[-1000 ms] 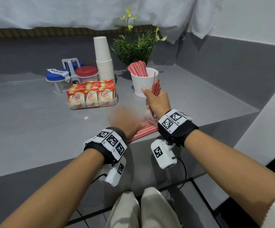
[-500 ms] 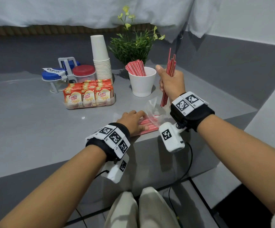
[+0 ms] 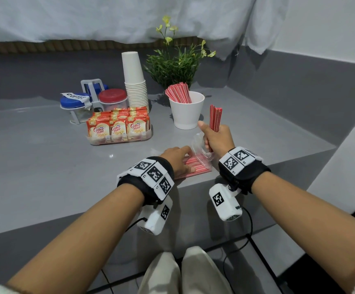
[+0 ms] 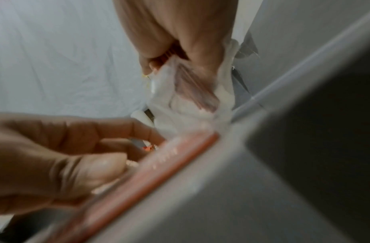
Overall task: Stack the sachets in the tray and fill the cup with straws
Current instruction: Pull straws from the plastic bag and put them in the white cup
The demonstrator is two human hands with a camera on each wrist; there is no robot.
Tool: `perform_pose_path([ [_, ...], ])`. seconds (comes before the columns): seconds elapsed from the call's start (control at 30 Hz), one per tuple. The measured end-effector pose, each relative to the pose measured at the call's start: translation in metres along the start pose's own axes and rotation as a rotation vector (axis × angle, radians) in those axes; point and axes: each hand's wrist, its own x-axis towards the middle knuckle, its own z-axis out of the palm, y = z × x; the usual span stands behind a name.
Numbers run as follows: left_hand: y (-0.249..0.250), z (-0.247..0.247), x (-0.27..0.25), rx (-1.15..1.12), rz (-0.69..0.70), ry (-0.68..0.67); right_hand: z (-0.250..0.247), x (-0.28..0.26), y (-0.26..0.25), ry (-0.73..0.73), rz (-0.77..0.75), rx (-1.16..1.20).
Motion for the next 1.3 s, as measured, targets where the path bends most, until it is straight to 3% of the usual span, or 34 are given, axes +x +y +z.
perform_pose_path([
  [0.17,0.0,-0.033,0.005,-0.052,-0.038,-0.004,-0.002,0.016,-0.034,-0.027,-0.084,0.034],
  [0.4,-0.005,-0.108,0.029,-0.161,-0.002,0.243,0.007,0.059,-0.081,0.0,-0.19,0.03],
  [0.6,-0.022,-0.144,0.065,-0.323,-0.017,0.377,0.029,0.102,-0.1,0.069,-0.226,-0.049],
  [0.83,-0.044,-0.151,0.11,-0.488,-0.051,0.459,0.053,0.146,-0.083,0.067,-0.208,-0.204],
  [1.07,-0.056,-0.14,0.158,-0.563,-0.118,0.38,0.064,0.176,-0.047,-0.004,-0.179,-0.375],
  [1.3,-0.067,-0.13,0.192,-0.941,-0.087,0.552,0.059,0.178,-0.034,-0.19,-0.209,-0.571],
])
